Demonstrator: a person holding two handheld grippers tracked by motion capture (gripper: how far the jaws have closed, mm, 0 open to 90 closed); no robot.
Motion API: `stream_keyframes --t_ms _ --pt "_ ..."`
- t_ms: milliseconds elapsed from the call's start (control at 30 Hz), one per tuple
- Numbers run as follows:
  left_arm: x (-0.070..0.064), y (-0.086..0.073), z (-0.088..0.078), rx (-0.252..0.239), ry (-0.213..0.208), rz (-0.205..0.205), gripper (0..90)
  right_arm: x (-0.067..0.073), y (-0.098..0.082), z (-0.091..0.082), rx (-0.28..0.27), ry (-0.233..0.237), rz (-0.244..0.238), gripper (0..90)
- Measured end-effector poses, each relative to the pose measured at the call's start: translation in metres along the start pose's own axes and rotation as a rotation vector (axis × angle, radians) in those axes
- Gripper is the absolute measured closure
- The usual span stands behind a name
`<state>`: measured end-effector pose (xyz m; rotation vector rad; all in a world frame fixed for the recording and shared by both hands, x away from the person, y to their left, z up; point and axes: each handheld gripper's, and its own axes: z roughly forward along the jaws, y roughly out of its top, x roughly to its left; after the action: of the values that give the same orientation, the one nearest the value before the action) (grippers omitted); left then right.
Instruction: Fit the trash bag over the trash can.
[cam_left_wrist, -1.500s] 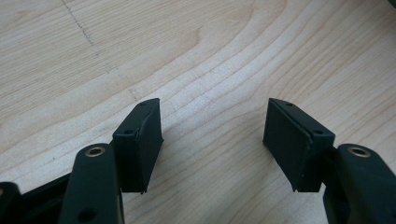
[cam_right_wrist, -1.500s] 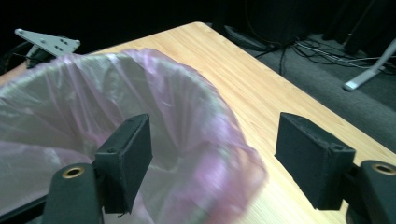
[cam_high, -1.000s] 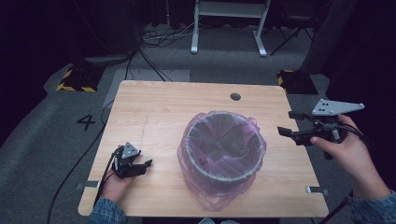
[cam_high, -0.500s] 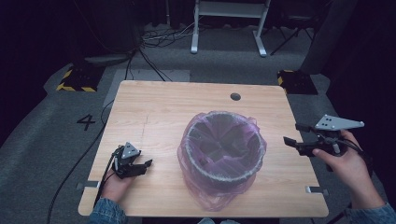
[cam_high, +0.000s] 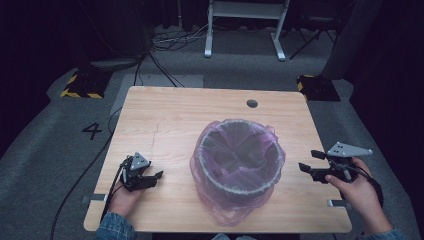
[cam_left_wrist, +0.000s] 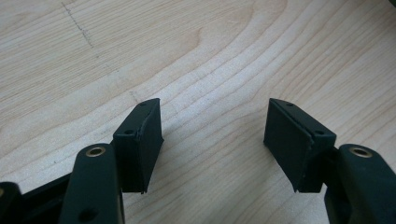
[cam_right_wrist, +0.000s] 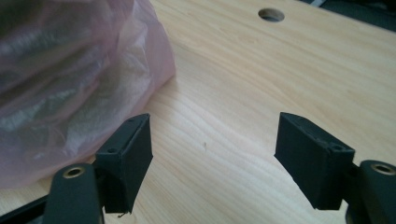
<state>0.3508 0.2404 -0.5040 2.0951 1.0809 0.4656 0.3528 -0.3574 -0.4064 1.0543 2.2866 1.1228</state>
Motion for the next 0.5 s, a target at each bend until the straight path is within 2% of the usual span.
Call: stream_keyframes --t_ms 167,267,500 --pt "0.0 0.0 0.0 0.0 0.0 0.0 36.8 0.0 -0.02 0.006 0.004 -0.023 0.008 27.8" --pt "0.0 0.0 0.0 0.0 0.0 0.0 36.8 0.001 -0.031 0.007 -0.012 -0.051 -0.012 27.8" --pt "0.0 0.0 0.0 0.0 0.0 -0.001 36.7 0.002 -0.054 0.014 -0.047 -0.048 0.042 27.8"
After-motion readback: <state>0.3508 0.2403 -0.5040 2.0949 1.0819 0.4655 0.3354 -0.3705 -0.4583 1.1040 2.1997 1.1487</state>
